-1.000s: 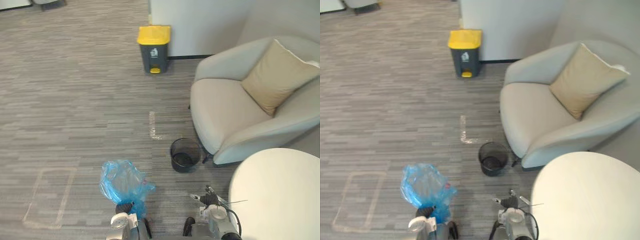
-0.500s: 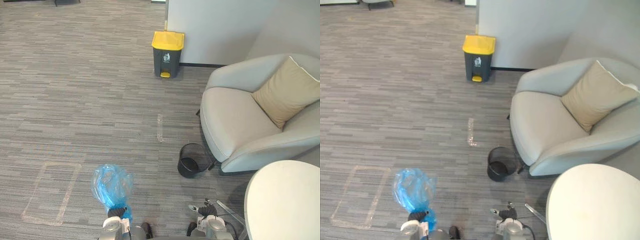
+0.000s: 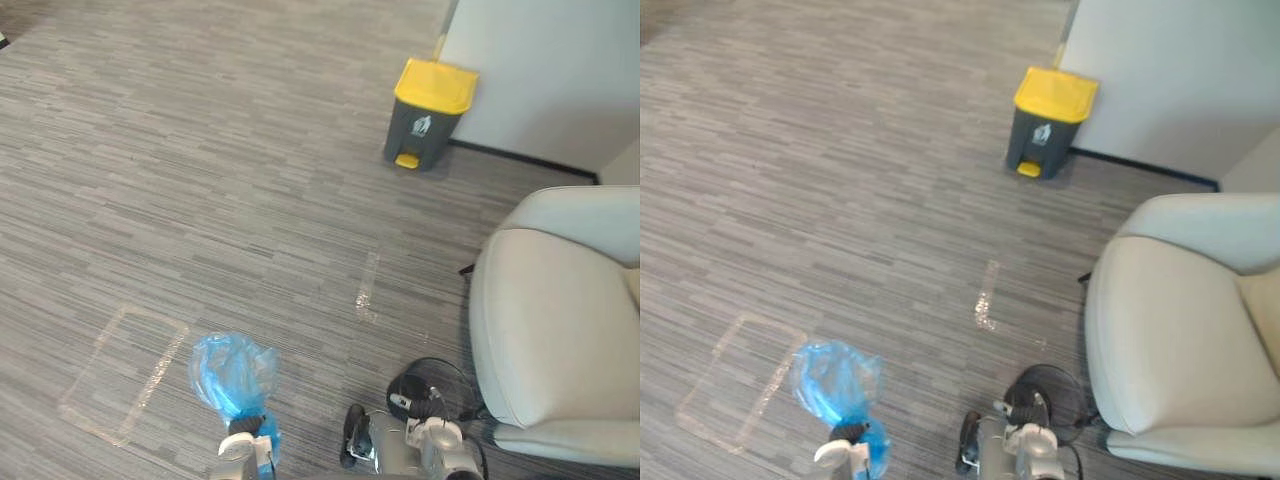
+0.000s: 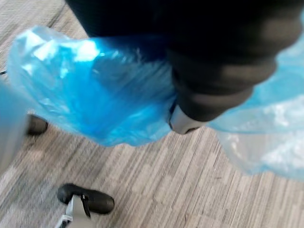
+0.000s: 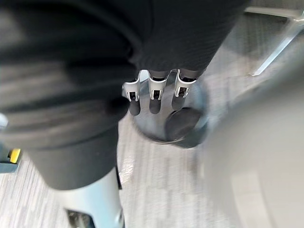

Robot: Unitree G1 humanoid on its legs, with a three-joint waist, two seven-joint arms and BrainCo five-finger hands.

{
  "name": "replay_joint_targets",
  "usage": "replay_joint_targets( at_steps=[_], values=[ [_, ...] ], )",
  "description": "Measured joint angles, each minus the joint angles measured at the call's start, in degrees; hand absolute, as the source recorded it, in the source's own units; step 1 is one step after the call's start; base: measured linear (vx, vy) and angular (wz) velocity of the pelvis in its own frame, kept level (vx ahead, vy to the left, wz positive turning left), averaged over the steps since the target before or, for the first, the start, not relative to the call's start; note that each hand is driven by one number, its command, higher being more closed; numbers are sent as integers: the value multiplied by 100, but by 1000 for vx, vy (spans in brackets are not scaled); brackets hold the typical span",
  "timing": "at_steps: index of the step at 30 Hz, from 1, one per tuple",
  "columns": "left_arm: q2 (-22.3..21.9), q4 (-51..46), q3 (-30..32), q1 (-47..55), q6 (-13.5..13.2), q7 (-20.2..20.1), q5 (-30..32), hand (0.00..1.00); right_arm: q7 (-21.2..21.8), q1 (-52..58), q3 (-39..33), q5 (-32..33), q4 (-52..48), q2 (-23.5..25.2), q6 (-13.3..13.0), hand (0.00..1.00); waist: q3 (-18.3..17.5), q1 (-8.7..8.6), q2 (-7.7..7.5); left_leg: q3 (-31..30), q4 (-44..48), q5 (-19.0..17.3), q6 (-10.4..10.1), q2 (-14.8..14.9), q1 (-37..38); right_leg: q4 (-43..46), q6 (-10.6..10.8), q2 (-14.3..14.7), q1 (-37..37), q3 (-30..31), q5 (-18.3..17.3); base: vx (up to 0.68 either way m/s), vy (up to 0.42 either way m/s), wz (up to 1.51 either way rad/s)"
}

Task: Gather rubbish on tea table into small bin, then transfer packed bag to large trash can.

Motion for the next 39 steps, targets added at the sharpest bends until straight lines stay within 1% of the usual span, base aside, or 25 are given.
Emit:
replay_joint_targets(
  at_steps=[2, 3, 5, 7, 9, 10, 11, 12, 15, 17, 20, 22, 25, 26, 27, 28, 30, 31, 32, 33, 34, 35, 36, 38, 39],
  values=[
    [32, -66, 66, 12, -6, -11, 0, 100, -29, -18, 10, 16, 2, 131, 32, 0, 48, 71, -62, 558, 997, -169, 222, 266, -428, -489, -1, 90, 796, 247, -1, 624, -2, -36],
    [23, -108, 61, 17, -7, -14, 0, 100, -37, -17, 11, 20, 3, 146, 33, 0, 56, 87, -80, 673, 1071, -234, 335, 300, -565, -605, 0, 83, 979, 337, 0, 615, 55, -41],
    [-13, -308, 99, 10, -41, -29, -5, 100, -47, -116, 5, 31, 7, 170, 61, 0, 78, 188, -143, 1101, 625, -595, 564, 446, -1234, -729, -1, -37, 1338, 596, 0, 424, 121, -57],
    [-17, -402, 184, -29, -70, -24, -6, 100, -57, -190, -1, 33, 7, 172, 72, 0, 111, 243, -182, 1154, -262, -607, 579, 474, -1680, -708, 38, -200, 1482, 733, -20, 370, 222, -63],
    [-59, -409, 179, -22, -98, -21, -7, 100, -71, -159, 2, 33, -10, 166, 72, 0, 68, 270, -108, 953, -1794, 248, 564, 502, -1839, -594, 433, -343, 1672, 843, -239, 380, 296, -64],
    [-2, -351, 209, -50, -117, -21, -9, 100, -68, -130, 84, 38, 53, 112, 87, 0, 34, 282, -130, 943, -1973, 909, 472, 473, -1853, -610, 823, -432, 1779, 1035, -498, 376, 316, -38],
    [40, -318, 257, -156, -121, 2, -7, 100, -49, -117, 137, 37, 63, 155, 100, 0, -47, 277, -273, 1069, -2011, 726, 508, 298, -1836, -716, 769, -623, 1761, 1160, -420, 371, 312, -29],
    [31, -321, 255, -177, -127, 8, -7, 100, -53, -125, 109, 37, 63, 160, 99, 0, -53, 285, -290, 1087, -1996, 613, 503, 259, -1842, -708, 720, -646, 1740, 1226, -351, 413, 358, -26],
    [12, -295, 222, -156, -93, 10, -7, 100, -58, -83, 97, 33, 51, 162, 101, 0, -12, 331, -396, 1469, -1862, 129, 653, 154, -1504, 129, 952, -896, 1431, 1637, -93, 324, 272, -55],
    [81, -210, 21, -138, -37, 78, -6, 100, -51, -17, 153, 33, 42, 153, 101, 0, 52, 314, -408, 1753, -2064, -164, 695, 53, -821, 2366, 1244, -1003, 500, 1978, 432, 379, 205, -54],
    [98, -88, -34, -114, 19, 91, -6, 100, -51, 204, 159, 33, 4, 138, 123, 0, 87, 226, -343, 1921, -2426, -311, 665, 21, -98, 3470, 1036, -956, -356, 1546, 158, 331, 61, -23],
    [96, -71, -43, -126, 53, 90, -7, 100, -51, 155, 122, 10, -41, 138, 119, 0, 75, 180, -372, 1989, -2690, -384, 594, 14, 222, 3292, 886, -918, -866, 1078, -41, 403, -7, -17],
    [72, 51, -76, -146, 57, 87, -4, 100, -51, 61, -20, 9, -18, 112, 109, 0, 90, 104, -361, 2019, -3229, -449, 508, 14, 896, 1666, 774, -654, -1246, 375, -63, 545, -102, 9],
    [95, 83, -82, -144, 53, 82, 5, 100, -49, 49, -23, -5, 4, 112, 107, 0, 77, 63, -413, 1913, -3462, -445, 499, -86, 1176, 645, 693, -501, -1171, 258, 361, 329, -74, 30],
    [110, 91, -83, -142, 52, 81, 6, 100, -49, 75, -25, -14, 28, 115, 108, 0, 68, 47, -471, 1821, -3515, -448, 494, -151, 1259, 283, 651, -472, -1125, 269, 590, 630, -115, 24],
    [59, 172, -62, -177, 55, 77, 8, 100, -42, -21, -82, -94, 63, 46, 95, 0, 92, 26, -251, 1500, -3534, -449, 428, 3, 1403, 276, 112, -321, -987, 214, 841, 621, -125, 3],
    [-1, 179, -64, -175, 53, 68, 17, 100, -48, -158, -194, -189, 73, 13, 99, 0, 96, 25, -137, 1213, -3385, -164, 272, 47, 1339, 414, 54, -271, -968, 201, 498, 635, -169, -1],
    [-28, 166, -100, -197, 46, 56, 47, 100, -45, -149, -236, -189, 122, 30, 115, 0, 77, -11, -84, 988, -2890, -9, 152, 156, 1221, 431, 80, -223, -776, 146, 243, 520, -190, 24],
    [-29, 147, -94, -261, 47, 53, 78, 100, -46, -73, -206, -189, 130, 36, 142, 0, 95, -75, -53, 708, -1748, 170, 12, 325, 814, 247, 89, -148, -413, 55, 110, 504, -181, 26],
    [-32, 133, -89, -276, 47, 49, 95, 100, -47, -48, -185, -188, 132, 50, 151, 0, 98, -72, -47, 634, -1270, 327, -37, 381, 641, 157, 79, -118, -287, 47, 89, 498, -145, -1],
    [-6, 101, -64, -212, 41, 41, 108, 100, -47, -20, -2, -184, 125, 102, 157, 0, 99, 4, -28, 473, 232, 988, -270, 574, 18, -210, 46, 19, 202, 142, 39, 550, -40, -50],
    [1, 64, -62, -180, 36, 39, 108, 100, -48, -12, 66, -178, 141, 131, 157, 0, 110, 59, -18, 508, 1209, 710, -126, 742, -499, -487, 13, 119, 590, 313, 17, 536, 5, -64],
    [2, 46, -64, -162, 37, 34, 105, 100, -49, -23, 77, -177, 165, 151, 156, 0, 114, 86, -24, 553, 1419, 578, -35, 778, -692, -591, 12, 140, 733, 388, 9, 422, 53, -68],
    [1, -227, -60, -161, -11, -19, 102, 100, -45, -56, 189, -172, 221, 169, 170, 0, 164, 222, -107, 864, 1238, 48, 325, 877, -1446, -1040, 34, 109, 1354, 714, 9, 361, 84, -72],
    [0, -271, -59, -160, -33, -26, 102, 100, -48, -65, 179, -170, 221, 169, 175, 0, 169, 263, -117, 937, 991, -48, 345, 901, -1540, -1086, 36, 86, 1449, 770, 10, 476, 173, -85]
  ],
)
